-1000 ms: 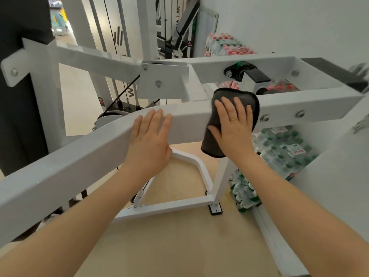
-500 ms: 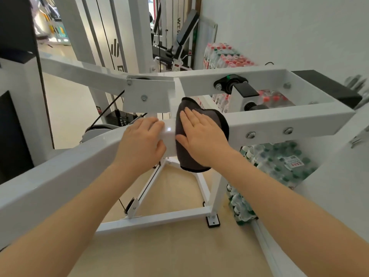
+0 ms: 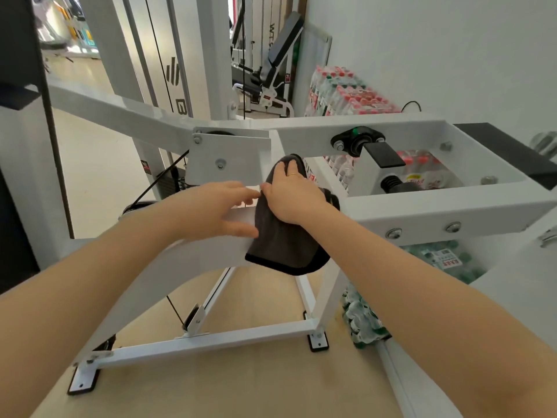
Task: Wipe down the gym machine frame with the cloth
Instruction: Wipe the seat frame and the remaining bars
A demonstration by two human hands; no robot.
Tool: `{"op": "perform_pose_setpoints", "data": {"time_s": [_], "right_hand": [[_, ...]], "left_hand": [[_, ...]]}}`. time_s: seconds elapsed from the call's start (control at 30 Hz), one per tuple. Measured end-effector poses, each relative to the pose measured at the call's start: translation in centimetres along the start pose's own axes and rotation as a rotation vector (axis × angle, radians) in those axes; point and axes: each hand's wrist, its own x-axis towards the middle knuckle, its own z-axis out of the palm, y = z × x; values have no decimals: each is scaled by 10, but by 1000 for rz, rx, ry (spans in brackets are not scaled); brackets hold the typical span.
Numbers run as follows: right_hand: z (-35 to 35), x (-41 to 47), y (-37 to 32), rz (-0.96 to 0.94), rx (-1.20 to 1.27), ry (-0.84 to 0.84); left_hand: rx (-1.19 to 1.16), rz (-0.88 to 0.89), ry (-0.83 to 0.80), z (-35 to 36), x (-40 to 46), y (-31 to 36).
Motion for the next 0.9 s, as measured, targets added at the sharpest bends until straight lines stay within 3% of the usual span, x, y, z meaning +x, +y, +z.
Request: {"op": "perform_pose_setpoints", "data": {"time_s": [0.2, 0.4, 0.63, 0.77, 0.9], "right_hand": [[-7, 57, -1, 28, 195, -96], [-14, 85, 3, 24, 398, 13], [-16, 37, 14, -117, 133, -127], [-16, -4, 19, -168, -8, -95], [0, -53, 38, -290, -201, 180]], "left_hand": [[-116, 19, -70, -2, 5, -10], [71, -14, 39, 2, 5, -12], [131, -26, 68, 5, -3, -5], [155, -43, 99, 4, -5, -3], [188, -83, 112, 7, -10, 0]]}}
